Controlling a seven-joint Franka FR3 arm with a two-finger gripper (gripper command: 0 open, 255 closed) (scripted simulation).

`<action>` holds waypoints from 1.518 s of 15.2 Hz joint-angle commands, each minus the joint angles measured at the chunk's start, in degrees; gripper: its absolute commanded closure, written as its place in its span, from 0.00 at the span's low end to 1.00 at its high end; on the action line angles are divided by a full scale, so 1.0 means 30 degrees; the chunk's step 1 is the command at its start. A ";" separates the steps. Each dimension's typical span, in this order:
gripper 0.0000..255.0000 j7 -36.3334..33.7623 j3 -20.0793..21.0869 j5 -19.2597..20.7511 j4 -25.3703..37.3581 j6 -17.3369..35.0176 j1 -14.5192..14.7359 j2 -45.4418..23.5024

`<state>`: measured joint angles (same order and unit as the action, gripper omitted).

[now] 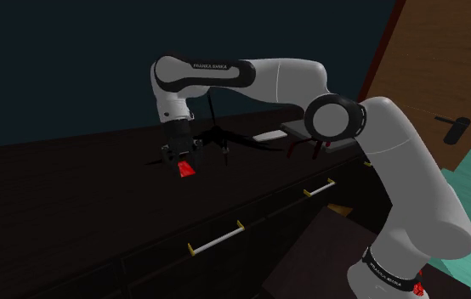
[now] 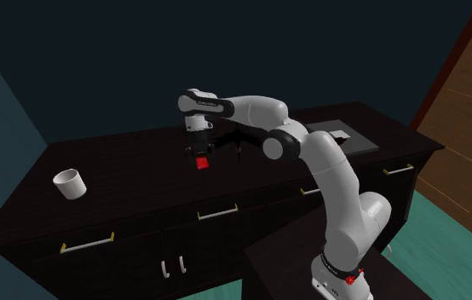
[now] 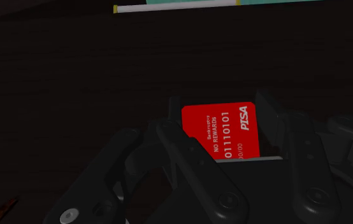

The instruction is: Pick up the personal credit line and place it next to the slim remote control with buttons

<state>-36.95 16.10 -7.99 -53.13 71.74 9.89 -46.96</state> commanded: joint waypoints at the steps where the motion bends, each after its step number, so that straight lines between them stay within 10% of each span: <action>1: 1.00 -0.0126 0.0027 -0.0023 0.0537 -0.0503 0.0032 -0.0029; 11: 1.00 0.3526 -0.0774 0.0408 -0.5686 0.0941 -0.3135 0.3901; 23: 1.00 0.8255 -0.2270 0.1832 -0.8195 0.0928 -0.6493 0.5721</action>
<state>-13.30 9.68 -2.91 -77.27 74.55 -8.84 -30.10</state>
